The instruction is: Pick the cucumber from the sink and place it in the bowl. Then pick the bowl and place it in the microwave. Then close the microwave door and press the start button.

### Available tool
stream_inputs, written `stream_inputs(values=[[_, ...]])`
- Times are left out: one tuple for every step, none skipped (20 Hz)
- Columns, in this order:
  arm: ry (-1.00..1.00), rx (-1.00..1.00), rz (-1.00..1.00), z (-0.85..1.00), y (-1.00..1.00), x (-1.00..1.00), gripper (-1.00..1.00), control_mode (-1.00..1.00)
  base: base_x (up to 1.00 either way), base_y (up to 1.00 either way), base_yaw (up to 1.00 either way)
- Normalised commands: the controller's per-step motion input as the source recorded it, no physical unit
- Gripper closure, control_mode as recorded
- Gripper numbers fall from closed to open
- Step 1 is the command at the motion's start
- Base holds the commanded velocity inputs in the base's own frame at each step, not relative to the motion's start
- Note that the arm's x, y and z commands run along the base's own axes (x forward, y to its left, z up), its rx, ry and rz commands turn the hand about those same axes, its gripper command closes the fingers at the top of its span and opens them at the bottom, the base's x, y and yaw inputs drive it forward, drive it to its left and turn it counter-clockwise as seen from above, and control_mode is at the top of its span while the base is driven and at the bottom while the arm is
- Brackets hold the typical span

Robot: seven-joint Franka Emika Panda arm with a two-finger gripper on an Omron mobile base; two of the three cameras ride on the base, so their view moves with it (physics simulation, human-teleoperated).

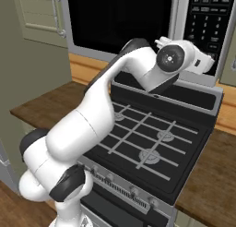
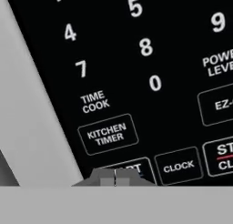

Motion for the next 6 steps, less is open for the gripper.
stream_inputs(values=[[0.0, 0.15, 0.11, -0.14, 0.0, 0.23, 1.0, -1.0, 0.0, 0.0, 0.0], [0.0, 0.15, 0.09, -0.03, 0.0, 0.0, 1.0, -1.0, 0.0, 0.0, 0.0], [0.0, 0.11, 0.04, 0.0, 0.0, 0.0, 1.0, -1.0, 0.0, 0.0, 0.0], [-0.03, 0.0, 0.0, 0.0, 0.4, -0.4, 1.0, -1.0, 0.0, 0.0, 0.0], [-0.11, 0.0, 0.0, 0.0, 0.38, -0.64, 1.0, -1.0, 0.0, 0.0, 0.0], [-0.16, 0.0, 0.0, 0.0, 0.36, -0.76, 1.0, -1.0, 0.0, 0.0, 0.0]])
